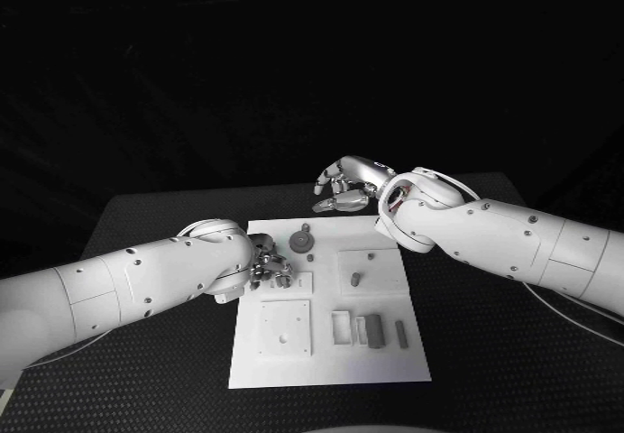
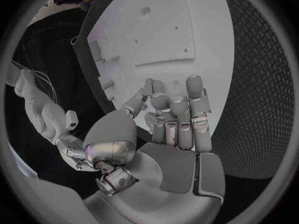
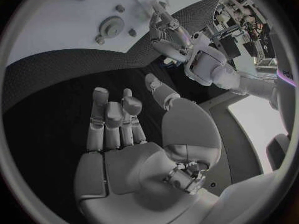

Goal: Assemble the parts on the task board

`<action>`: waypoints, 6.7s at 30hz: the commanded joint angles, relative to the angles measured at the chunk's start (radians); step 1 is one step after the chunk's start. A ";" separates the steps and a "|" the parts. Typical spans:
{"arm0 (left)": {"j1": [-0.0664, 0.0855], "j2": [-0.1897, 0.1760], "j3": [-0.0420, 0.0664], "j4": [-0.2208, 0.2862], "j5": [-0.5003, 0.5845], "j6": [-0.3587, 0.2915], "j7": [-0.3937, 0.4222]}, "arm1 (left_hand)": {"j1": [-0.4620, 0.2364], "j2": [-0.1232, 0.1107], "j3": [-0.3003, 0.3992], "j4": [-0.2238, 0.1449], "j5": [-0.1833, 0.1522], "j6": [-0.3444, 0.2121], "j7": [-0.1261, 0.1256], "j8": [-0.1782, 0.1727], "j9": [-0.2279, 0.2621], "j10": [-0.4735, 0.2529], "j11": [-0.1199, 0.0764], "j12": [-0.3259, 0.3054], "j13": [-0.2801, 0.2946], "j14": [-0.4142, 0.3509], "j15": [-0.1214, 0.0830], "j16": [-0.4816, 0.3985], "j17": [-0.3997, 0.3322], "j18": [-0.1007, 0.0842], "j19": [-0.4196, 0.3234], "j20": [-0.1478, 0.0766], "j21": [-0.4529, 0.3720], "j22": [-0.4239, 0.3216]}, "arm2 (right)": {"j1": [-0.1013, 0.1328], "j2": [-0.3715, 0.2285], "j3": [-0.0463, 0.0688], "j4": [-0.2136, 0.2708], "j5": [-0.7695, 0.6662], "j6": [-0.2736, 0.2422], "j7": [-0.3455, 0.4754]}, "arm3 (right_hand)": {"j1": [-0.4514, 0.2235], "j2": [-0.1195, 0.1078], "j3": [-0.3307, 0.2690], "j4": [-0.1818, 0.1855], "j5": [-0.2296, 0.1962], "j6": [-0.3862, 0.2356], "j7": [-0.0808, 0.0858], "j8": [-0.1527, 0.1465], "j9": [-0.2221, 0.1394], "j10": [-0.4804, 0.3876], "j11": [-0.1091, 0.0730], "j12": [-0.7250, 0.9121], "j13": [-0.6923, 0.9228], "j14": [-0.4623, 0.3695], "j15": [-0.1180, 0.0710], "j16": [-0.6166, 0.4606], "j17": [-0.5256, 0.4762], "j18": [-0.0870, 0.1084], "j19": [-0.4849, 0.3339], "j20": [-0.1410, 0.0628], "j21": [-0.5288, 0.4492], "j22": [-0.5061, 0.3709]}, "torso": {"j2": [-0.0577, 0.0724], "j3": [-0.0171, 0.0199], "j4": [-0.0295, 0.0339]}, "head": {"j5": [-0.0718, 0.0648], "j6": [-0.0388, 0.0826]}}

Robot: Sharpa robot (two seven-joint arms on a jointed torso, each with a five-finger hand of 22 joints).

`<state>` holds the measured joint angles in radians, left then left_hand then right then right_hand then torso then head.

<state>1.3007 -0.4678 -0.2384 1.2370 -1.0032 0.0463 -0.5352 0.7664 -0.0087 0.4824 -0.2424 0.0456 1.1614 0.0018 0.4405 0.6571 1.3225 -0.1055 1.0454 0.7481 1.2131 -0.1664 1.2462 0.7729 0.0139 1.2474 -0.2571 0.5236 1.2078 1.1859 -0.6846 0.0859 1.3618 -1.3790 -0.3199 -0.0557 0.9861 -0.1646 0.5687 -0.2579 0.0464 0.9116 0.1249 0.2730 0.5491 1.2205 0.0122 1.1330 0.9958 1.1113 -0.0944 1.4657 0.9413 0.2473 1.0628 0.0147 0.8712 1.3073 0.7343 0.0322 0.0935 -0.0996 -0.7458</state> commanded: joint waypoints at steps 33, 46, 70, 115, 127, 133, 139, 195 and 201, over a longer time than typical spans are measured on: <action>-0.002 -0.022 0.001 0.016 -0.015 -0.203 0.080 | 0.153 0.005 0.076 -0.045 0.004 -0.024 0.012 -0.029 -0.002 -0.009 0.008 -0.003 -0.010 -0.017 -0.002 0.015 -0.034 -0.005 0.000 -0.002 -0.016 0.010 | 0.000 -0.004 0.001 -0.002 0.008 0.008 0.003 | -0.008 0.001 -0.001 0.010 0.002 -0.003 0.003 -0.007 0.000 -0.008 0.002 -0.006 -0.002 -0.001 0.004 -0.005 -0.002 0.014 -0.006 0.003 -0.006 0.004 | 0.000 0.0006 -0.0001 | -0.001 0.006; -0.009 -0.017 0.000 0.022 -0.045 -0.186 0.077 | 0.143 -0.020 0.065 -0.042 0.003 -0.032 0.016 -0.035 -0.002 -0.010 0.011 -0.003 -0.013 -0.020 -0.002 0.017 -0.042 -0.007 0.001 -0.001 -0.019 0.011 | 0.000 -0.003 0.001 -0.005 0.010 0.011 0.001 | -0.010 0.001 -0.001 0.012 0.002 -0.004 0.003 -0.008 0.000 -0.008 0.002 -0.006 -0.002 -0.001 0.004 -0.005 -0.002 0.014 -0.006 0.003 -0.006 0.004 | 0.000 0.0009 0.0000 | 0.000 0.003; -0.048 -0.045 0.000 0.073 -0.305 -0.366 0.159 | 0.165 -0.048 0.069 -0.044 0.003 -0.033 0.016 -0.042 -0.002 -0.007 0.012 -0.001 -0.015 -0.017 -0.004 0.026 -0.053 -0.006 0.008 -0.004 -0.023 0.014 | -0.001 -0.005 0.001 -0.008 0.012 0.011 0.003 | -0.014 0.001 -0.002 0.016 0.002 -0.004 0.003 -0.009 0.000 -0.008 0.003 -0.006 -0.002 -0.001 0.004 -0.006 -0.002 0.014 -0.006 0.004 -0.006 0.004 | -0.001 0.0003 0.0009 | -0.005 -0.005; -0.095 -0.066 0.000 0.095 -0.455 -0.376 0.217 | 0.177 -0.115 0.055 -0.043 0.003 -0.039 0.021 -0.058 -0.004 -0.009 0.016 -0.008 -0.024 -0.022 -0.002 0.029 -0.073 -0.009 0.008 -0.002 -0.037 0.017 | -0.008 -0.011 0.001 -0.012 0.021 0.014 0.005 | -0.019 0.000 -0.002 0.022 0.002 -0.006 0.004 -0.011 0.000 -0.009 0.003 -0.006 -0.003 -0.001 0.004 -0.006 -0.002 0.014 -0.006 0.004 -0.007 0.005 | 0.000 0.0003 -0.0003 | -0.009 -0.011; -0.097 -0.062 0.000 0.092 -0.467 -0.335 0.204 | 0.177 -0.122 0.036 -0.046 0.003 -0.048 0.025 -0.066 -0.006 -0.013 0.020 -0.007 -0.024 -0.027 -0.001 0.032 -0.077 -0.010 0.006 -0.002 -0.041 0.018 | -0.008 -0.012 0.001 -0.012 0.022 0.015 0.005 | -0.019 -0.001 -0.002 0.023 0.002 -0.007 0.004 -0.011 0.000 -0.010 0.003 -0.006 -0.003 -0.002 0.004 -0.006 -0.002 0.014 -0.007 0.004 -0.007 0.005 | 0.000 0.0004 -0.0007 | -0.010 -0.010; -0.100 -0.061 0.000 0.089 -0.472 -0.338 0.206 | 0.181 -0.121 0.034 -0.047 0.003 -0.048 0.026 -0.067 -0.006 -0.013 0.021 -0.007 -0.024 -0.028 -0.001 0.033 -0.078 -0.010 0.005 -0.002 -0.042 0.019 | -0.009 -0.012 0.001 -0.013 0.023 0.015 0.006 | -0.020 -0.001 -0.002 0.024 0.002 -0.007 0.004 -0.011 0.000 -0.010 0.003 -0.006 -0.003 -0.002 0.004 -0.006 -0.002 0.014 -0.007 0.004 -0.007 0.005 | 0.000 0.0006 -0.0006 | -0.011 -0.011; -0.100 -0.064 0.000 0.090 -0.473 -0.340 0.205 | 0.183 -0.123 0.031 -0.047 0.003 -0.048 0.026 -0.068 -0.007 -0.014 0.021 -0.007 -0.024 -0.029 -0.001 0.033 -0.079 -0.010 0.005 -0.002 -0.043 0.019 | -0.009 -0.013 0.001 -0.013 0.023 0.015 0.006 | -0.020 -0.001 -0.002 0.024 0.002 -0.007 0.004 -0.012 0.000 -0.010 0.003 -0.006 -0.003 -0.002 0.004 -0.006 -0.003 0.014 -0.007 0.004 -0.007 0.005 | 0.000 0.0011 -0.0011 | -0.011 -0.012; -0.107 -0.106 0.001 0.123 -0.409 -0.320 0.174 | 0.106 -0.137 -0.045 -0.019 0.005 -0.047 0.028 -0.092 -0.021 -0.016 0.023 0.000 -0.025 -0.032 -0.004 0.048 -0.098 -0.011 0.014 -0.004 -0.062 0.021 | -0.015 -0.014 0.001 -0.013 0.027 0.015 0.006 | -0.023 -0.002 -0.002 0.029 0.002 -0.008 0.004 -0.013 0.000 -0.011 0.004 -0.006 -0.003 -0.002 0.004 -0.006 -0.003 0.014 -0.007 0.003 -0.008 0.005 | 0.000 0.0008 -0.0006 | -0.017 -0.014; -0.107 -0.111 0.001 0.125 -0.402 -0.322 0.172 | 0.099 -0.135 -0.045 -0.014 0.005 -0.047 0.028 -0.093 -0.022 -0.017 0.023 0.000 -0.025 -0.033 -0.004 0.049 -0.100 -0.011 0.014 -0.004 -0.064 0.022 | -0.015 -0.014 0.001 -0.013 0.027 0.015 0.006 | -0.023 -0.002 -0.002 0.029 0.002 -0.008 0.004 -0.013 0.000 -0.011 0.004 -0.006 -0.003 -0.002 0.004 -0.006 -0.003 0.014 -0.007 0.003 -0.008 0.005 | 0.000 0.0009 -0.0003 | -0.017 -0.015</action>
<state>1.1944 -0.5795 -0.2378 1.3580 -1.4209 -0.2834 -0.3617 0.8779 -0.1441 0.4372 -0.2630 0.0463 1.1127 0.0278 0.3514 0.6365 1.3060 -0.0857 1.0412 0.7239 1.1844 -0.1693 1.2888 0.6745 0.0138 1.2585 -0.2608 0.4655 1.2282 1.1715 -0.6990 0.0859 1.3482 -1.3513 -0.3136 -0.0547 0.9742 -0.1685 0.5670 -0.2342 0.0464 0.9082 0.1249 0.2648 0.5491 1.2172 0.0157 1.1331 0.9941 1.1130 -0.0924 1.4657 0.9403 0.2463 1.0594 0.0180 0.8668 1.3073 0.7342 0.0329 0.0931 -0.1170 -0.7594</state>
